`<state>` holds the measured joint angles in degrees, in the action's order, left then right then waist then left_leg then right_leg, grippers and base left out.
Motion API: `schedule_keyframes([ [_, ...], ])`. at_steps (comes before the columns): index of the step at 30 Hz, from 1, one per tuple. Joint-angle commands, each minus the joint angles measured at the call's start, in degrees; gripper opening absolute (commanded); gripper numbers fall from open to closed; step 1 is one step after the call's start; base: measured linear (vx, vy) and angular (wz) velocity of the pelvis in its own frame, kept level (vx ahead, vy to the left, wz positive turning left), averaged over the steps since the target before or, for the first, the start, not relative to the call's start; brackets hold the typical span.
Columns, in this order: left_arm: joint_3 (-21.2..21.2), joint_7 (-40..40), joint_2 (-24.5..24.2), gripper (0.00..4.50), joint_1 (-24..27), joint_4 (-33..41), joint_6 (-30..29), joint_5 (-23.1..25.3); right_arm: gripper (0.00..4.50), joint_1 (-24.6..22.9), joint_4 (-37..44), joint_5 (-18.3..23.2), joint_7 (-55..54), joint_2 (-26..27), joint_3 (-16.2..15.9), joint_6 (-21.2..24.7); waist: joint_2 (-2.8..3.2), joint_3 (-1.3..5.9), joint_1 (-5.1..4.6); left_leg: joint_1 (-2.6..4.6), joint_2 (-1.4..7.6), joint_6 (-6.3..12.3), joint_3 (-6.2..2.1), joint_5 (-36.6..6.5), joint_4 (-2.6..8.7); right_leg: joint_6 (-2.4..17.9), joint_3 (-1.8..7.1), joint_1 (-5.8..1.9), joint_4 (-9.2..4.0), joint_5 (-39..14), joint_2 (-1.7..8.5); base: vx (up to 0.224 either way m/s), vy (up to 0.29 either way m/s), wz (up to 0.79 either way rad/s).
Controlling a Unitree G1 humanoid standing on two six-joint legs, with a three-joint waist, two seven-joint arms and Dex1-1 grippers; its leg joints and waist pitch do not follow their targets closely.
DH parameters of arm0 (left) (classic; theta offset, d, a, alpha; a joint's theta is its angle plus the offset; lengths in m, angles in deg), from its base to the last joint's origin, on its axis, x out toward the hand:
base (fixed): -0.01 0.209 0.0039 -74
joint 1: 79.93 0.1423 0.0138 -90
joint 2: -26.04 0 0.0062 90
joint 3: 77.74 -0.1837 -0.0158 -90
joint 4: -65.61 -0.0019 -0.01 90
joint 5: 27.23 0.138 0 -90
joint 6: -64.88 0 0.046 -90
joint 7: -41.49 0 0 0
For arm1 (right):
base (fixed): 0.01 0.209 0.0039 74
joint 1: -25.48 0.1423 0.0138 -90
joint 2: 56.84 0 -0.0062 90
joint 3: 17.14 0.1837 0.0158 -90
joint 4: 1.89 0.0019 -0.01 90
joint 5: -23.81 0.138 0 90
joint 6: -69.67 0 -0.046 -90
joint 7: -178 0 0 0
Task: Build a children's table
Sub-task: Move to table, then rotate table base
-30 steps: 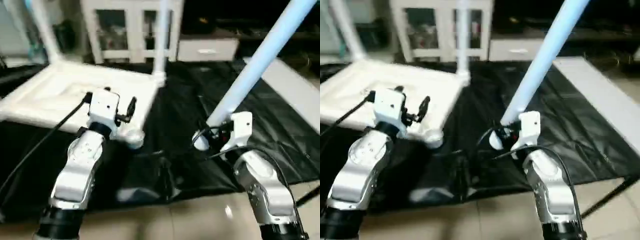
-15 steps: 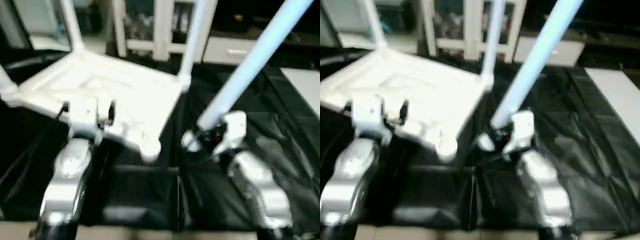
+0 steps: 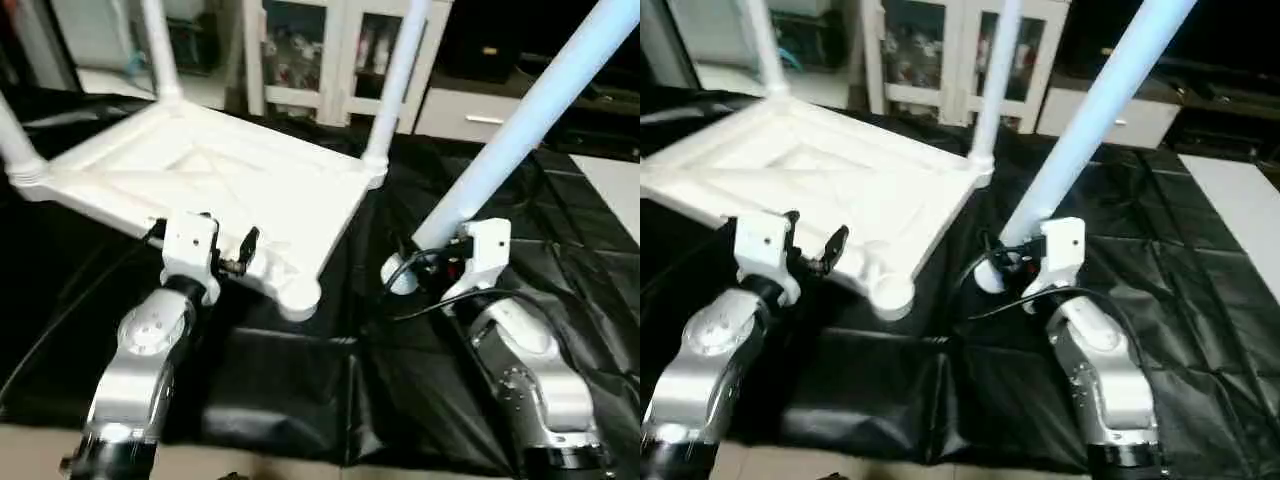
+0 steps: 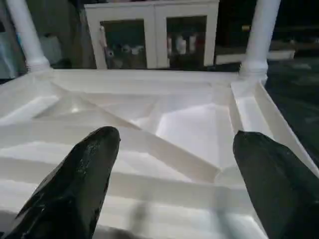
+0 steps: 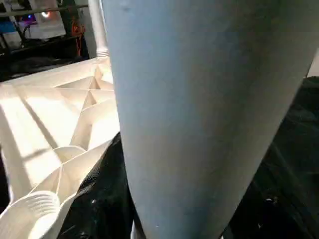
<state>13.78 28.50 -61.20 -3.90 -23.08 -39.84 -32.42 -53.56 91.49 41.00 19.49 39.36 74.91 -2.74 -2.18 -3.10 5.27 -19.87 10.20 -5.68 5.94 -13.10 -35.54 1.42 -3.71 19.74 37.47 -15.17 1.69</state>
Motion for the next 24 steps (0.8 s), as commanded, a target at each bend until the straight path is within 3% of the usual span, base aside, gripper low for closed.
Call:
schedule_keyframes([
  [1,-0.85,-2.82,-0.36,4.28,-1.59,-0.54,-0.23,-1.79,1.85,0.69,-0.03,0.29,0.63,-0.79,1.54,0.96,0.96,2.75,-0.09,0.85,3.33,-1.57,-0.2,-9.06,5.41,10.48,3.6,-2.45,-4.61,1.5,6.56,-0.089,0.035,0.02],
  [2,-2.47,-10.01,-2.64,4.38,-2.68,-1.2,-0.18,-4.08,1.85,0.71,0.24,0.91,2.39,-1.56,1.39,1.28,0.73,2.58,-0.1,0.71,3.31,-1.38,0.27,-10.14,5.66,10.15,3.68,-2.16,-4.91,-1.47,6.63,-0.089,0.035,0.02],
  [3,-3.87,-14.77,-4.7,4.45,-3.66,-1.92,-0.56,-4.77,1.85,0.76,0.42,1.31,3.66,-2.15,1.18,1.46,0.94,2.46,0.22,1.04,3.0,-1.14,0.57,-12.01,5.78,9.21,3.8,-1.57,-5.46,-5.88,6.63,-0.073,0.03,0.02],
  [5,-7.4,-25.33,-9.77,4.48,-5.97,-3.79,-1.03,-4.97,1.85,0.97,0.69,2.01,6.59,-3.83,0.4,1.96,1.3,2.45,0.11,0.94,2.98,-1.19,0.74,-13.27,6.1,8.23,3.85,-1.35,-5.61,-8.71,6.63,-0.058,0.025,0.01],
  [9,-11.36,-35.09,-15.1,4.48,-9.03,-7.29,0.32,-2.6,1.85,0.92,1.07,2.77,10.39,-6.2,-0.86,2.41,1.18,2.85,0.02,0.89,3.01,-0.56,1.53,-10.69,6.04,8.69,3.88,-1.12,-5.36,-5.63,6.74,0.0,0.0,0.0],
  [12,-18.97,-45.94,-21.81,4.48,-18.26,-22.45,7.86,7.26,1.85,0.31,1.71,3.6,16.0,-10.27,-1.86,2.99,1.3,3.05,0.29,0.93,2.57,0.96,1.88,-7.75,5.87,7.82,3.87,-0.95,-5.56,-2.31,6.34,0.0,0.0,0.0],
  [14,-20.11,-46.84,-22.39,4.48,-20.41,-25.89,9.29,8.63,1.85,0.27,1.92,3.85,16.84,-10.78,-1.88,3.32,1.22,3.4,0.37,0.75,2.82,0.76,1.75,-6.33,5.79,8.37,3.73,-1.29,-4.95,1.46,6.7,0.0,0.0,0.0],
  [15,-20.99,-48.61,-22.81,4.48,-21.62,-27.57,9.59,8.68,1.85,0.34,1.81,3.83,17.28,-11.03,-1.98,3.32,1.49,3.57,0.4,0.66,3.05,0.59,1.66,-5.3,5.69,9.7,3.62,-1.4,-4.5,4.25,7.02,0.0,0.0,0.0],
  [16,-21.82,-50.06,-22.97,4.48,-22.82,-29.31,10.02,8.92,1.85,0.42,1.65,3.77,17.58,-11.21,-2.11,3.34,1.31,3.52,0.37,0.61,3.01,0.78,1.73,-4.69,5.66,10.23,3.59,-1.36,-4.55,5.18,6.97,0.0,0.0,0.0],
  [19,-23.74,-50.4,-21.3,4.48,-27.16,-36.56,13.1,10.93,1.85,0.56,1.76,3.81,18.39,-11.33,-2.64,3.52,1.17,4.21,0.62,0.24,2.87,2.22,1.9,0.02,4.97,12.43,3.47,-1.57,-3.64,12.89,7.02,0.0,0.0,0.0],
  [20,-24.17,-49.15,-20.08,4.48,-28.8,-39.61,14.55,12.13,1.85,0.69,1.86,3.86,18.5,-11.14,-3.01,3.58,0.88,4.28,0.79,-0.06,2.83,3.51,2.02,1.65,4.74,13.11,3.4,-1.61,-3.42,15.88,7.08,0.0,0.0,0.0],
  [24,-24.69,-50.15,-17.3,4.48,-32.22,-46.66,18.42,12.91,1.85,0.77,2.16,4.08,19.24,-11.46,-4.03,3.54,1.07,4.06,1.24,0.02,3.22,3.58,1.96,-0.81,4.96,13.5,3.4,-1.54,-3.72,12.66,7.51,0.0,0.0,0.0],
])
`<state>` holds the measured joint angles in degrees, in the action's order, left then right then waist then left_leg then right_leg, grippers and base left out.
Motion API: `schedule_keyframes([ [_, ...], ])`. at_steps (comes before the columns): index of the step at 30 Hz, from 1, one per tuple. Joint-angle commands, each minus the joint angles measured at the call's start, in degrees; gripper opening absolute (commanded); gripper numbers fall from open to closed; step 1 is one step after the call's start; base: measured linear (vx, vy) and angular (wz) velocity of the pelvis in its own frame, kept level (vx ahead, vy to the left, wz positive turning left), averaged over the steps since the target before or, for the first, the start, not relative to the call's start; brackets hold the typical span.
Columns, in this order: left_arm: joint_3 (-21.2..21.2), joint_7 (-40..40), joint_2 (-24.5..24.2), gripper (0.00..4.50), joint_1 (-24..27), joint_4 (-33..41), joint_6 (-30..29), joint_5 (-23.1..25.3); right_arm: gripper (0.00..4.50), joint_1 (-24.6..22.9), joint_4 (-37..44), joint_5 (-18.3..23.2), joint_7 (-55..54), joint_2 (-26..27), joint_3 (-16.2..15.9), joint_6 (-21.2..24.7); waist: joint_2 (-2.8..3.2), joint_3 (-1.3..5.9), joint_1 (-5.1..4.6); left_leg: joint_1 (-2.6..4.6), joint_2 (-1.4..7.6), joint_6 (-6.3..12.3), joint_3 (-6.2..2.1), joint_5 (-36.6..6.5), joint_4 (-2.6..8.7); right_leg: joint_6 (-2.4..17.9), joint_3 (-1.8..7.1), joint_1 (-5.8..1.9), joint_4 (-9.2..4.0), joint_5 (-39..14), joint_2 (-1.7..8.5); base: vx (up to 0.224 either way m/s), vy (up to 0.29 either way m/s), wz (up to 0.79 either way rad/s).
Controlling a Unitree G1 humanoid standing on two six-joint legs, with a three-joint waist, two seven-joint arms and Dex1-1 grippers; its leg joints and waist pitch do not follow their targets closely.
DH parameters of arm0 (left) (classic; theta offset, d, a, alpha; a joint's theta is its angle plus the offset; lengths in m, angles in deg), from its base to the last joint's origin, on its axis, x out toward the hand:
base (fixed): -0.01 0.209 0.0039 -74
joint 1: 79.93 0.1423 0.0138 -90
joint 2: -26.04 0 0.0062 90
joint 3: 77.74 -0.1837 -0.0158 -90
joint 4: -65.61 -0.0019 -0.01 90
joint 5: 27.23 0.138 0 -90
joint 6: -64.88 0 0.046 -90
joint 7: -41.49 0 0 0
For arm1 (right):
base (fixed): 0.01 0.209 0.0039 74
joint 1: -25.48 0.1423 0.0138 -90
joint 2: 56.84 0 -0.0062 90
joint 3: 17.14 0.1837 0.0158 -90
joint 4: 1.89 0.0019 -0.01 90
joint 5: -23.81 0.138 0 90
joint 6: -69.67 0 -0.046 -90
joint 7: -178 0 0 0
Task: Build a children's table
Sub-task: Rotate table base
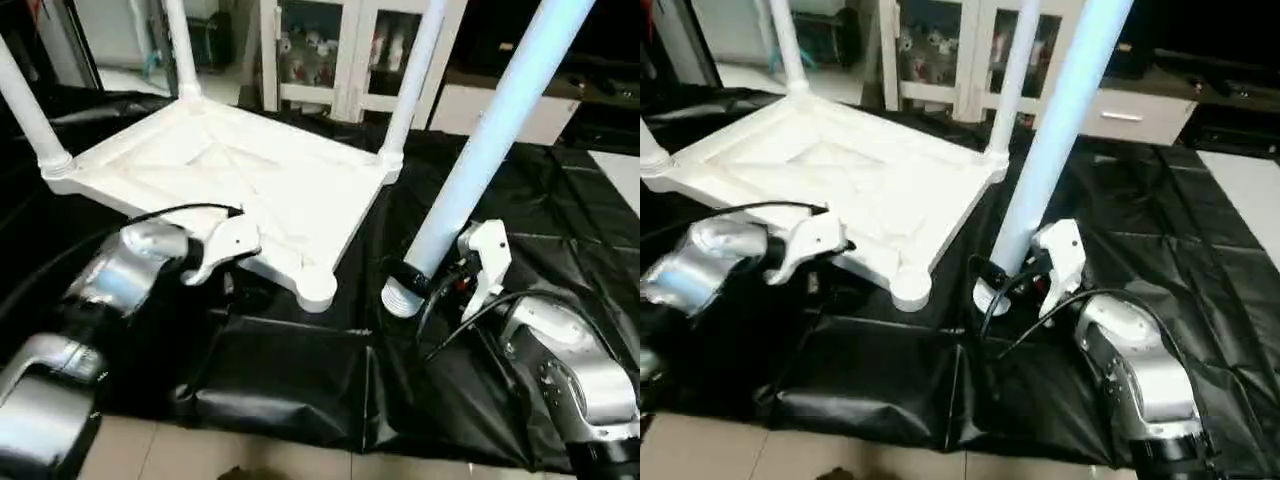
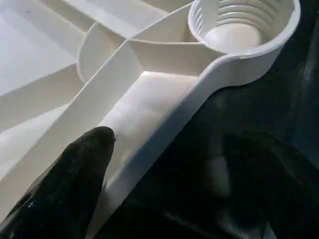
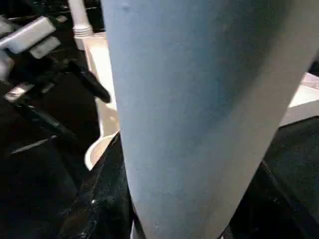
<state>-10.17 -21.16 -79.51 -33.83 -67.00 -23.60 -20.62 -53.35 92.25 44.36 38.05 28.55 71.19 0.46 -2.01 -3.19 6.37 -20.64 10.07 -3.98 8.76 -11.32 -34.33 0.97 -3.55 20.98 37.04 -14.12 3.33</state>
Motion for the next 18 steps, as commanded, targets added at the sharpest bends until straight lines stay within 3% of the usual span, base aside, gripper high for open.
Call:
schedule_keyframes([
  [1,-0.85,-0.64,1.44,4.48,-2.77,-3.79,2.86,1.4,1.85,0.55,1.47,0.73,0.81,-0.68,-0.45,0.37,0.76,3.91,0.12,0.67,3.18,2.05,-0.77,-3.1,3.81,13.73,3.25,-2.72,-3.66,10.49,5.69,0.0,0.0,0.0],
  [6,-4.02,1.51,3.83,4.48,-6.85,-11.42,9.44,5.86,1.85,0.28,1.85,0.06,1.5,-0.94,-0.73,0.24,0.74,4.01,0.44,0.73,3.52,1.1,-0.98,-4.26,3.95,13.31,3.3,-2.95,-3.62,9.29,6.02,0.0,0.0,0.0],
  [12,-5.72,1.58,5.47,3.89,-9.9,-17.02,12.93,8.9,1.85,-0.33,2.98,0.16,1.79,-1.75,-0.8,0.38,0.82,4.11,0.45,0.69,3.57,1.54,-1.01,-3.06,3.79,13.97,3.27,-3.02,-3.38,12.07,6.05,0.0,0.0,0.0],
  [16,-7.6,2.01,5.88,3.73,-11.32,-20.74,15.85,11.76,1.85,-0.79,3.29,0.07,2.16,-2.0,-1.04,0.2,0.84,4.07,0.45,0.78,3.62,1.63,-1.04,-3.86,3.84,13.69,3.31,-3.06,-3.54,11.15,6.15,0.0,0.0,0.0],
  [18,-8.08,2.4,5.97,3.43,-11.82,-21.85,16.77,12.81,1.85,-0.81,3.25,-0.07,2.19,-1.97,-1.07,0.08,0.86,4.06,0.42,0.82,3.75,1.32,-1.11,-4.31,3.91,14.14,3.31,-3.03,-3.55,10.85,6.24,0.0,0.0,0.0],
])
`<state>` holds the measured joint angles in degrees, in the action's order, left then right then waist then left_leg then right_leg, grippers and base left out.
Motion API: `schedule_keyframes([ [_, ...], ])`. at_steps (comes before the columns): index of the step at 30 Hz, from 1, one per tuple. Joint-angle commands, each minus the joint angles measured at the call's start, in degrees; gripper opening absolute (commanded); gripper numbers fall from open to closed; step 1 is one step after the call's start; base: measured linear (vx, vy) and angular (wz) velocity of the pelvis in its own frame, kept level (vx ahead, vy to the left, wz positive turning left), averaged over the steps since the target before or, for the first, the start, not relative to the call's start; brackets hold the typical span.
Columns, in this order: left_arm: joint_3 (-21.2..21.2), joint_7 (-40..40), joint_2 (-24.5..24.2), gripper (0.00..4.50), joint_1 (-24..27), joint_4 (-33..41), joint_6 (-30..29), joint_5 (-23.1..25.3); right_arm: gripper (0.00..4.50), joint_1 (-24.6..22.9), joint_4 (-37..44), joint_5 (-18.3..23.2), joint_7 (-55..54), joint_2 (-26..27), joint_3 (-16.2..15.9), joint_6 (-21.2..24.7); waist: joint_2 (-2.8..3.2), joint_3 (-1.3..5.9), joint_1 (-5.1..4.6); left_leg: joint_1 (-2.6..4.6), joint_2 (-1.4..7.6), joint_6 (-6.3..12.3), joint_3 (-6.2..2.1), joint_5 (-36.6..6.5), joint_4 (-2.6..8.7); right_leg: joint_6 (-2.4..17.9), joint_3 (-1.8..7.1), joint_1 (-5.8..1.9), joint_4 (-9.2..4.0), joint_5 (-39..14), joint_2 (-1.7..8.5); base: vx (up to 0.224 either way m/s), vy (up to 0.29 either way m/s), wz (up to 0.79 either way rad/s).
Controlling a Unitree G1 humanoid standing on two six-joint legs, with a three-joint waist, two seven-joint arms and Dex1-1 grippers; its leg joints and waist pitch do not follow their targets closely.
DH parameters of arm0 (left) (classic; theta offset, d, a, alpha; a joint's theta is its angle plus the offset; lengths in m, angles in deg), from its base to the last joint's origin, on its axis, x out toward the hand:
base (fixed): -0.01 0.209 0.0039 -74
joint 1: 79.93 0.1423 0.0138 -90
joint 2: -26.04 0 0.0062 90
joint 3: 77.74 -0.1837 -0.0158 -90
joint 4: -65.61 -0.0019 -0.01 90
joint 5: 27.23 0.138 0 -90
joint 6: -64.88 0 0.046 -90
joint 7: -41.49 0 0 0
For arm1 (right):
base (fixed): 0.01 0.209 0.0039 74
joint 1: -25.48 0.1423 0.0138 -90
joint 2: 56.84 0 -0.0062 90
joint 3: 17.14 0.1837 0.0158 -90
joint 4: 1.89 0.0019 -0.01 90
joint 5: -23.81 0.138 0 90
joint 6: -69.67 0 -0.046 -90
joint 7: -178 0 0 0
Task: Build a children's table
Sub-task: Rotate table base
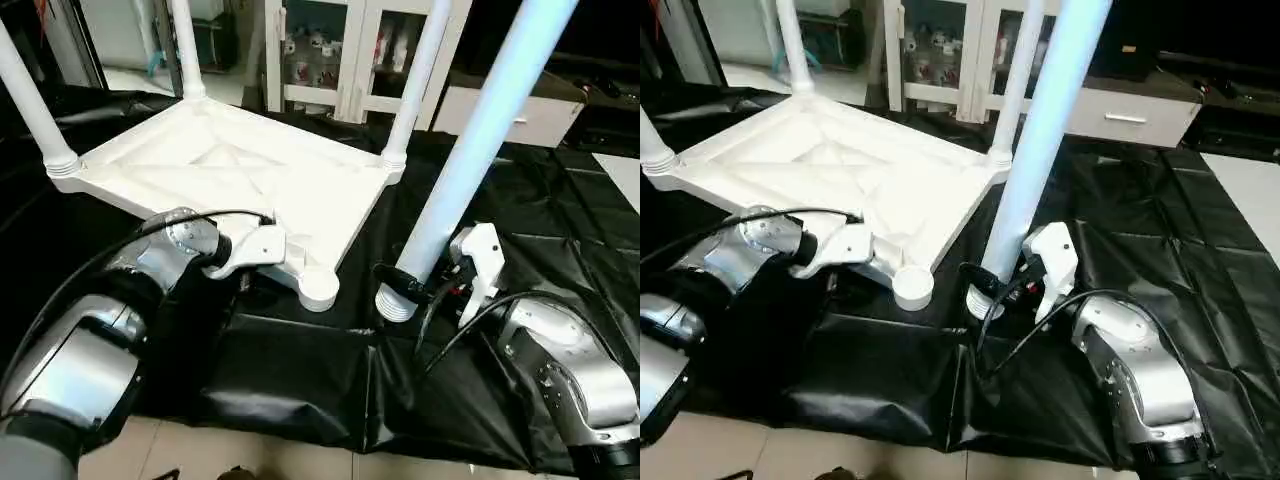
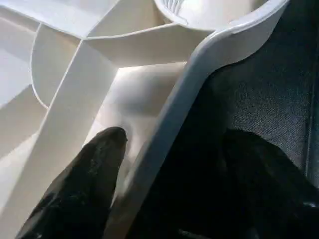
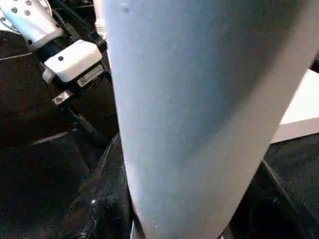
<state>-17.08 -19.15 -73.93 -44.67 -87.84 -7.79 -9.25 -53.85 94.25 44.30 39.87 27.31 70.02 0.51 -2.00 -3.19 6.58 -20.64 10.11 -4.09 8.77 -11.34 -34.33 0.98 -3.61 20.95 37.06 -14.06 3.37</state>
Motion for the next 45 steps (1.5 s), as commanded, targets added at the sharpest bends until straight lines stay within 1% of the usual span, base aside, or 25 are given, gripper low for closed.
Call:
schedule_keyframes([
  [1,-1.42,0.58,0.39,3.33,-1.2,-1.42,1.26,2.02,1.85,-0.3,1.24,-0.05,0.36,-0.71,0.08,0.01,0.83,4.0,0.21,0.79,3.68,1.42,-1.1,-4.42,3.91,14.21,3.35,-2.98,-3.57,10.69,6.13,0.0,0.0,0.0],
  [4,-1.83,0.98,0.4,3.22,-1.61,-2.19,1.95,2.93,1.85,-0.3,1.2,-0.17,0.36,-0.75,0.03,-0.13,0.75,4.04,0.24,0.77,3.64,1.5,-1.08,-4.31,3.88,14.35,3.37,-3.06,-3.54,10.97,6.15,0.0,0.0,0.0],
  [5,-2.13,1.04,0.38,2.92,-1.79,-2.47,2.32,3.36,1.85,-0.31,1.18,-0.17,0.37,-0.79,0.02,-0.17,0.78,4.05,0.27,0.79,3.67,1.57,-1.11,-4.09,3.89,14.35,3.37,-3.06,-3.5,11.06,6.19,0.0,0.0,0.0],
  [9,-3.08,0.83,0.38,2.73,-2.65,-4.18,5.18,5.56,1.85,-0.38,1.21,-0.27,0.57,-0.98,-0.16,-0.29,0.71,4.02,0.22,0.7,3.65,1.88,-1.14,-3.85,3.88,14.32,3.38,-3.14,-3.54,11.44,6.21,0.0,0.0,0.0],
  [11,-3.29,-0.35,0.25,2.48,-2.8,-4.0,6.1,6.01,1.85,-0.32,1.04,-0.43,0.7,-1.01,-0.26,-0.47,0.58,4.04,0.18,0.71,3.65,2.05,-1.09,-3.54,3.85,14.43,3.36,-3.11,-3.48,11.97,6.19,0.0,0.0,0.0],
  [13,-3.22,-1.01,0.24,2.36,-2.84,-3.77,6.31,5.92,1.85,-0.35,1.05,-0.44,0.76,-1.0,-0.28,-0.52,0.64,4.1,0.2,0.74,3.7,2.2,-1.11,-3.2,3.81,14.65,3.35,-3.09,-3.4,12.51,6.26,0.0,0.0,0.0],
  [14,-3.18,-1.71,0.26,2.28,-2.89,-3.58,6.29,5.81,1.85,-0.31,0.98,-0.5,0.81,-0.99,-0.34,-0.61,0.69,4.07,0.21,0.78,3.7,2.28,-1.08,-3.28,3.83,14.8,3.35,-3.01,-3.41,12.52,6.23,0.0,0.0,0.0],
  [15,-3.18,-1.85,0.25,2.05,-2.89,-3.54,6.25,5.79,1.85,-0.3,0.97,-0.51,0.81,-0.98,-0.35,-0.61,0.61,4.03,0.21,0.75,3.69,2.36,-1.06,-3.32,3.84,14.9,3.34,-3.02,-3.4,12.35,6.23,0.0,0.0,0.0],
  [18,-3.03,-3.77,0.25,1.91,-2.83,-3.39,5.94,5.45,1.85,-0.22,0.88,-0.67,0.89,-0.97,-0.56,-0.77,0.68,4.0,0.26,0.82,3.76,2.27,-1.06,-3.65,3.89,15.02,3.33,-2.97,-3.45,11.76,6.27,0.0,0.0,0.0],
  [21,-2.4,-5.87,0.36,1.56,-2.2,-2.95,5.41,5.12,1.85,-0.18,0.82,-0.74,0.89,-0.95,-0.69,-0.91,0.64,3.91,0.26,0.83,3.75,2.08,-1.03,-4.19,3.97,15.05,3.36,-2.97,-3.55,10.75,6.35,0.0,0.0,0.0],
  [22,-2.12,-6.35,0.48,1.56,-1.79,-2.65,5.2,4.8,1.85,-0.2,0.79,-0.78,0.9,-0.93,-0.7,-0.97,0.64,3.92,0.25,0.82,3.76,2.06,-1.04,-4.18,3.98,15.03,3.37,-2.96,-3.55,10.61,6.34,0.0,0.0,0.0],
  [25,-2.05,-7.32,0.61,1.23,-0.45,-1.74,4.42,4.46,1.85,-0.26,0.76,-0.93,0.98,-0.85,-0.76,-1.15,0.64,3.93,0.25,0.76,3.81,1.99,-1.03,-4.08,3.99,15.21,3.38,-2.99,-3.47,11.02,6.37,0.0,0.0,0.0],
  [28,-2.75,-8.31,0.39,1.12,1.54,-0.23,3.54,4.91,1.85,-0.25,0.73,-1.0,1.01,-0.75,-0.87,-1.29,0.66,3.92,0.24,0.83,3.86,2.22,-1.04,-4.21,4.0,15.15,3.39,-2.91,-3.53,10.85,6.42,0.0,0.0,0.0],
  [29,-2.78,-8.37,0.38,1.03,1.76,-0.02,3.35,4.92,1.85,-0.25,0.73,-1.0,1.01,-0.75,-0.88,-1.3,0.63,3.91,0.16,0.73,3.86,2.23,-1.04,-4.05,4.04,15.13,3.37,-3.0,-3.46,10.83,6.38,0.0,0.0,0.0],
  [31,-2.65,-8.35,0.42,0.87,2.41,0.53,1.98,4.89,1.85,-0.23,0.7,-1.0,0.98,-0.73,-0.93,-1.38,0.64,3.8,0.14,0.83,3.79,2.23,-0.93,-4.81,4.05,15.08,3.42,-2.85,-3.65,9.67,6.35,0.0,0.0,0.0],
  [32,-2.55,-8.03,0.35,0.85,2.76,0.84,0.83,5.07,1.85,-0.21,0.69,-0.98,0.93,-0.71,-0.98,-1.43,0.66,3.69,0.13,0.87,3.82,2.02,-0.88,-5.76,4.15,14.79,3.47,-2.84,-3.85,7.53,6.38,0.0,0.0,0.0],
  [34,-1.79,-7.97,0.37,0.78,3.6,1.82,-1.62,4.61,1.85,-0.22,0.74,-0.97,0.88,-0.69,-1.03,-1.47,0.6,3.62,0.1,0.77,3.78,1.9,-0.9,-6.01,4.22,14.5,3.49,-2.91,-3.95,6.15,6.39,0.0,0.0,0.0],
  [35,-1.79,-7.97,0.37,0.69,3.6,1.82,-1.62,4.61,1.85,-0.22,0.74,-0.97,0.88,-0.69,-1.03,-1.47,0.65,3.65,0.04,0.81,3.79,1.73,-0.87,-6.22,4.24,14.32,3.51,-2.86,-3.98,5.38,6.37,0.0,0.0,0.0],
  [36,-0.93,-8.45,0.47,0.68,4.48,3.06,-3.64,3.79,1.85,-0.26,0.8,-1.0,0.89,-0.67,-1.03,-1.5,0.71,3.6,-0.01,0.78,3.71,1.7,-0.81,-6.49,4.25,14.05,3.56,-2.85,-4.07,4.3,6.34,0.0,0.0,0.0],
  [37,-0.93,-8.45,0.47,0.67,4.48,3.06,-3.64,3.79,1.85,-0.26,0.8,-1.0,0.89,-0.67,-1.03,-1.5,0.7,3.59,-0.02,0.78,3.69,1.81,-0.79,-6.5,4.26,13.95,3.6,-2.81,-4.18,3.79,6.36,0.0,0.0,0.0],
  [38,2.85,-8.3,1.52,0.63,8.42,9.34,-12.21,-0.27,1.85,-0.48,1.0,-1.05,0.82,-0.62,-1.0,-1.53,0.78,3.62,-0.08,0.79,3.75,1.75,-0.75,-6.49,4.3,13.91,3.65,-2.87,-4.13,3.18,6.42,0.0,0.0,0.0],
  [39,3.98,-8.06,1.87,0.58,9.69,11.44,-14.89,-1.47,1.85,-0.56,1.05,-1.07,0.79,-0.62,-0.99,-1.55,0.63,3.46,-0.29,0.52,3.72,1.96,-0.75,-6.27,4.33,14.2,3.57,-2.92,-4.11,2.72,6.4,0.0,0.0,0.0],
  [40,4.71,-7.11,2.21,0.56,10.28,12.26,-16.24,-2.01,1.85,-0.6,1.06,-1.06,0.72,-0.59,-0.96,-1.54,0.6,3.5,-0.36,0.51,3.71,2.07,-0.67,-6.37,4.37,14.21,3.58,-2.94,-4.13,2.13,6.34,0.0,0.0,0.0],
  [42,7.78,-2.69,3.78,0.54,12.72,15.54,-21.98,-4.02,1.85,-0.77,1.05,-0.96,0.18,-0.37,-0.71,-1.32,0.62,3.57,-0.46,0.64,3.5,2.68,-0.31,-6.78,4.19,13.55,3.78,-2.6,-4.61,-1.0,6.09,0.0,0.0,0.0],
  [45,9.52,0.11,4.58,0.53,14.65,18.66,-26.63,-4.57,1.85,-0.81,1.02,-0.74,-0.35,-0.05,-0.49,-0.99,0.77,3.59,-0.62,0.53,3.45,2.8,-0.33,-6.94,4.24,12.99,3.84,-2.44,-4.78,-2.72,5.92,0.0,0.0,0.0],
])
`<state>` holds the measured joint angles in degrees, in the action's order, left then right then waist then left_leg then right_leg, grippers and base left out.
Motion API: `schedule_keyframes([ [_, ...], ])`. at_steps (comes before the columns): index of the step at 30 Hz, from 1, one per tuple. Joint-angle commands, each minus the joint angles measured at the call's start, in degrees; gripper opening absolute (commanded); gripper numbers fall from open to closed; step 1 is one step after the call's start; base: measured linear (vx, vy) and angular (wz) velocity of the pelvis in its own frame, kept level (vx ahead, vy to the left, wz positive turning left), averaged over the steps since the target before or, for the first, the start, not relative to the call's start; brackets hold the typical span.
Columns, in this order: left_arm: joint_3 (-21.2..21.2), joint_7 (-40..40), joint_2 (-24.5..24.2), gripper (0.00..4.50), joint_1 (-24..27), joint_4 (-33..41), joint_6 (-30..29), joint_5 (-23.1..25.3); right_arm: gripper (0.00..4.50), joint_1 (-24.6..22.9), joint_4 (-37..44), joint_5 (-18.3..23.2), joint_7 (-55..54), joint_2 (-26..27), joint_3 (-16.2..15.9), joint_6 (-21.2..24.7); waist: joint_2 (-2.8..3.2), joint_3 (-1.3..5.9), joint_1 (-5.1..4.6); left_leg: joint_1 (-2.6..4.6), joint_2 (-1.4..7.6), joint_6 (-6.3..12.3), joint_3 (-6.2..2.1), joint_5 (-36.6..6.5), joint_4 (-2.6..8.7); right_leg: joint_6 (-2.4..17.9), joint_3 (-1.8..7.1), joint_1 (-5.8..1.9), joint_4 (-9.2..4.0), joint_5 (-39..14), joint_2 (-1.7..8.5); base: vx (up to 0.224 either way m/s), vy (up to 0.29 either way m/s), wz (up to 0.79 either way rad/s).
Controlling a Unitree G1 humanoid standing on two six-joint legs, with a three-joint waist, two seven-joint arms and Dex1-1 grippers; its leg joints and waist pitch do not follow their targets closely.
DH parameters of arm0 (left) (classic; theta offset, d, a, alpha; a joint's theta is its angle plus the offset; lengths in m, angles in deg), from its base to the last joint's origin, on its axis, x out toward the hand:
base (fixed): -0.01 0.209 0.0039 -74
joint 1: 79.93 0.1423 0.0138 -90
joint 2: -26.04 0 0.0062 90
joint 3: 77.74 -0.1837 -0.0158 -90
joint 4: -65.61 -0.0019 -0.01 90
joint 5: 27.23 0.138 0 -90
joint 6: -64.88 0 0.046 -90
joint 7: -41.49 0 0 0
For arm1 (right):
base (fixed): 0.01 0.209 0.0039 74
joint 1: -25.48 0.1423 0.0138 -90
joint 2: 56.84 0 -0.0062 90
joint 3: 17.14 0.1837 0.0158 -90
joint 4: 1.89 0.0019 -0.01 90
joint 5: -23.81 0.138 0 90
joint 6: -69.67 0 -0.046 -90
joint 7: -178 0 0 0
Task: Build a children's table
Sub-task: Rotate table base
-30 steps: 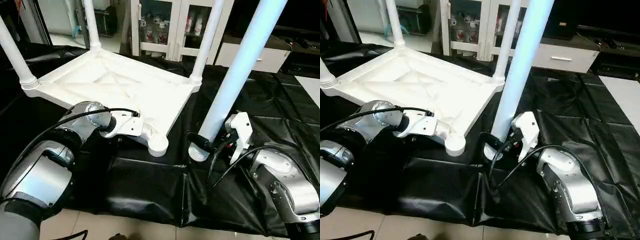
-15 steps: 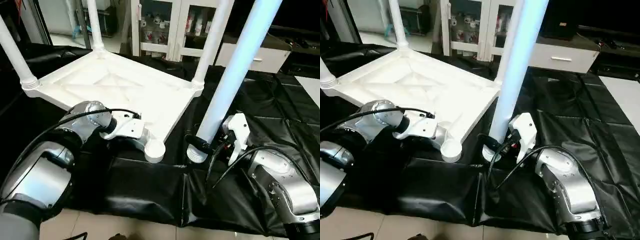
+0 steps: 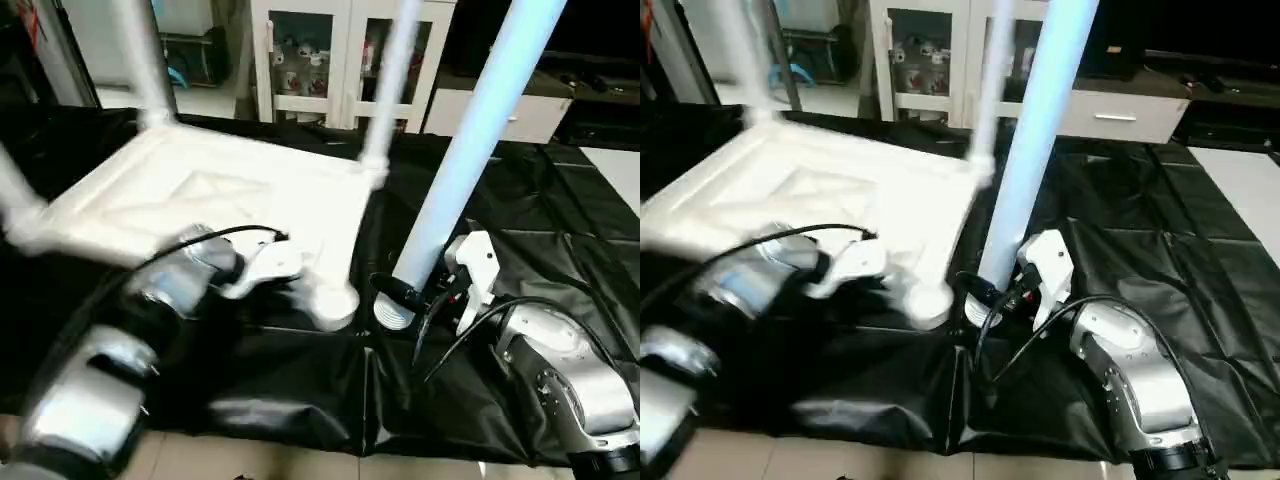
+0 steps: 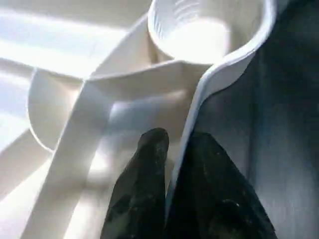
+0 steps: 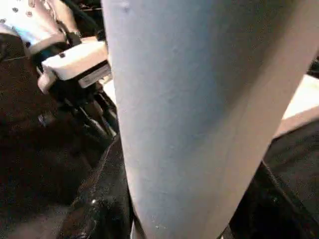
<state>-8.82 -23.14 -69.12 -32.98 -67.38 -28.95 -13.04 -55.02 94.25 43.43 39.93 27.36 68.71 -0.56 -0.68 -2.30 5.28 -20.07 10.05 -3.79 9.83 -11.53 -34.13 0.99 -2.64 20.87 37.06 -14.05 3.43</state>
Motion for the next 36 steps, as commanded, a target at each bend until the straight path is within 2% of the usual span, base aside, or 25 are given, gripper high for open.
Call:
schedule_keyframes([
  [1,1.71,4.75,-0.01,0.53,3.89,-0.03,-7.3,-0.72,1.85,0.43,0.97,0.27,-0.68,0.1,0.93,0.3,-0.58,2.67,0.53,-0.03,3.54,2.41,-1.41,-6.92,4.09,12.92,2.89,-2.32,-4.8,-2.91,5.87,0.0,0.0,0.0],
  [2,2.33,5.66,0.42,0.51,5.35,2.69,-9.77,-0.69,1.85,0.65,0.82,0.39,-1.32,0.47,1.12,0.72,-0.8,2.57,0.06,-0.24,3.5,2.46,-1.48,-7.32,4.18,12.49,2.86,-2.41,-4.96,-4.15,5.85,0.0,0.0,0.0],
  [3,2.6,5.76,0.62,0.47,6.44,4.77,-10.78,-0.63,1.85,0.81,0.67,0.36,-1.66,0.65,1.2,0.79,-0.76,2.54,0.04,-0.15,3.41,2.59,-1.42,-7.39,4.15,12.19,2.9,-2.25,-5.2,-4.86,5.78,0.0,0.0,0.0],
  [4,3.37,6.57,1.49,0.47,8.93,9.41,-13.77,-0.53,1.85,1.44,0.02,0.1,-3.02,1.35,1.54,0.95,-0.96,2.63,0.01,-0.02,3.5,2.61,-1.33,-7.27,4.11,12.13,2.96,-2.24,-5.16,-4.79,5.8,0.0,0.0,0.0],
  [5,3.6,6.95,2.01,0.39,10.64,12.82,-15.68,-0.41,1.85,2.08,-0.7,-0.4,-4.47,1.94,1.96,0.76,-1.1,2.56,-0.18,-0.18,3.63,2.86,-1.37,-6.49,4.21,12.23,2.97,-2.17,-5.11,-4.2,5.82,0.0,0.0,0.0],
  [6,3.76,7.73,2.72,0.39,12.46,16.49,-18.1,-0.1,1.85,2.98,-1.67,-0.77,-6.15,2.66,2.68,0.58,-1.25,2.58,-0.19,0.03,3.47,3.15,-1.22,-6.45,4.11,12.07,2.98,-1.92,-5.31,-4.94,5.65,0.0,0.0,0.0],
  [9,3.36,9.47,3.47,0.28,14.0,19.34,-19.86,0.9,1.85,4.37,-2.8,-0.59,-7.67,3.25,3.6,1.22,-0.89,2.52,0.1,0.15,3.52,3.05,-1.17,-6.21,4.18,11.89,3.03,-1.69,-5.27,-5.04,5.43,0.0,0.0,0.0],
  [12,1.63,12.05,4.69,0.17,16.38,24.12,-22.03,1.1,1.85,6.75,-4.37,-0.28,-10.44,3.86,5.09,3.44,-1.62,2.37,0.12,0.11,3.51,2.92,-1.16,-6.7,4.38,11.36,3.0,-1.67,-5.32,-5.33,5.4,0.0,0.0,0.0],
  [13,1.2,12.28,4.94,0.13,16.8,25.14,-22.39,1.08,1.85,7.18,-4.62,-0.02,-11.0,4.02,5.44,4.04,-1.42,2.37,0.18,0.15,3.55,2.74,-1.25,-6.9,4.44,11.25,3.02,-1.67,-5.32,-5.88,5.49,0.0,0.0,0.0],
  [16,0.8,12.76,5.86,0.03,17.82,27.59,-23.25,1.15,1.85,7.75,-4.71,0.83,-11.0,4.18,5.71,5.06,-1.72,2.35,0.17,0.12,3.43,2.44,-1.14,-7.03,4.42,10.49,3.08,-1.63,-5.55,-6.17,5.4,0.0,0.0,0.0],
  [18,0.5,13.72,6.24,0.03,18.46,29.38,-19.25,1.43,1.85,8.29,-5.0,0.76,-10.95,4.34,5.24,5.33,-1.94,2.44,0.18,-0.03,3.48,2.88,-1.23,-5.77,4.4,10.2,3.05,-1.75,-5.33,-4.12,5.41,0.0,0.0,0.0],
  [20,1.4,14.66,6.77,0.47,18.2,29.5,-19.65,0.91,1.85,8.43,-5.13,0.78,-11.07,4.43,5.01,5.4,-1.99,2.59,0.16,-0.05,3.41,3.22,-1.14,-4.47,4.22,10.3,3.05,-1.79,-5.08,-1.79,5.36,0.0,0.0,0.0],
  [22,1.81,13.81,6.21,0.59,17.99,30.12,-18.18,-0.42,1.85,8.4,-4.77,1.11,-11.14,4.61,4.91,6.09,-2.46,2.5,0.03,-0.01,3.43,3.37,-1.1,-4.31,4.27,10.43,3.0,-1.7,-5.09,-1.28,5.29,0.0,0.0,0.0],
  [23,2.07,13.9,5.85,0.62,17.91,30.42,-16.18,-1.16,1.85,8.34,-4.37,1.37,-11.09,4.68,4.88,6.73,-2.22,2.48,0.06,0.09,3.49,3.19,-1.17,-4.26,4.31,10.56,2.98,-1.6,-5.02,-1.08,5.26,0.0,0.0,0.0],
  [25,2.49,14.02,5.79,0.7,17.79,30.59,-14.8,-1.93,1.85,8.29,-3.97,1.61,-10.94,4.65,4.83,7.33,-2.29,2.45,-0.04,0.11,3.5,3.11,-1.15,-4.16,4.31,10.71,2.98,-1.57,-4.97,-0.29,5.15,0.0,0.0,0.0],
  [26,2.6,13.37,5.55,0.93,17.63,30.85,-12.38,-2.81,1.85,8.24,-3.65,1.7,-10.52,4.38,4.76,7.71,-2.09,2.62,0.07,0.03,3.45,3.19,-1.17,-2.96,4.13,11.15,3.01,-1.69,-4.64,2.32,5.18,0.0,0.0,0.0],
  [28,1.69,12.28,4.47,0.99,17.27,31.25,-10.52,-2.43,1.85,8.26,-3.71,1.76,-10.07,3.91,5.03,7.77,-2.15,2.77,0.08,-0.02,3.47,3.52,-1.11,-1.73,3.98,11.5,3.02,-1.72,-4.37,4.9,5.14,0.0,0.0,0.0],
  [30,0.66,10.62,3.49,1.21,16.9,31.17,-7.52,-2.37,1.85,8.53,-4.15,1.75,-9.97,3.58,5.46,7.58,-2.45,3.05,0.17,-0.33,3.26,4.69,-1.02,0.96,3.62,11.8,3.0,-1.93,-3.77,9.79,5.03,0.0,0.0,0.0],
  [31,0.51,10.48,3.2,1.34,16.87,31.07,-7.8,-2.26,1.85,8.5,-4.36,1.73,-10.05,3.61,5.68,7.43,-2.72,3.03,0.14,-0.34,3.25,5.09,-0.96,1.52,3.56,11.88,2.96,-1.86,-3.73,10.61,4.97,0.0,0.0,0.0],
  [32,0.51,10.55,3.09,1.34,16.86,31.01,-8.3,-2.19,1.85,8.47,-4.49,1.71,-10.11,3.65,5.8,7.33,-2.54,2.98,0.13,-0.37,3.25,5.51,-0.94,1.97,3.53,12.15,2.91,-1.79,-3.59,11.25,5.0,0.0,0.0,0.0],
  [33,-0.09,9.33,1.85,1.4,16.97,31.24,-8.69,-2.1,1.85,8.37,-4.24,1.73,-10.54,3.75,6.0,7.73,-2.88,2.89,0.06,-0.32,3.3,5.69,-0.86,1.62,3.53,12.35,2.88,-1.72,-3.67,10.66,5.01,0.0,0.0,0.0],
  [34,-0.14,8.75,1.44,1.43,17.21,31.49,-8.81,-2.38,1.85,8.14,-3.68,2.01,-10.6,3.9,5.93,8.22,-2.77,2.85,0.11,-0.32,3.32,5.68,-0.88,1.35,3.58,12.38,2.91,-1.74,-3.69,9.85,5.11,0.0,0.0,0.0],
  [35,-0.15,8.29,1.13,1.64,17.49,31.72,-9.33,-2.67,1.85,7.85,-3.1,2.22,-10.52,3.99,5.74,8.65,-2.48,2.78,0.1,-0.22,3.38,5.41,-0.86,0.72,3.63,12.5,2.9,-1.61,-3.8,8.48,5.12,0.0,0.0,0.0],
  [36,-0.2,8.07,1.01,1.74,17.69,31.84,-10.0,-2.8,1.85,7.68,-2.8,2.23,-10.36,3.94,5.54,8.83,-2.5,2.72,0.04,-0.17,3.42,4.97,-0.86,-0.03,3.71,12.59,2.9,-1.6,-3.89,7.46,5.11,0.0,0.0,0.0],
])
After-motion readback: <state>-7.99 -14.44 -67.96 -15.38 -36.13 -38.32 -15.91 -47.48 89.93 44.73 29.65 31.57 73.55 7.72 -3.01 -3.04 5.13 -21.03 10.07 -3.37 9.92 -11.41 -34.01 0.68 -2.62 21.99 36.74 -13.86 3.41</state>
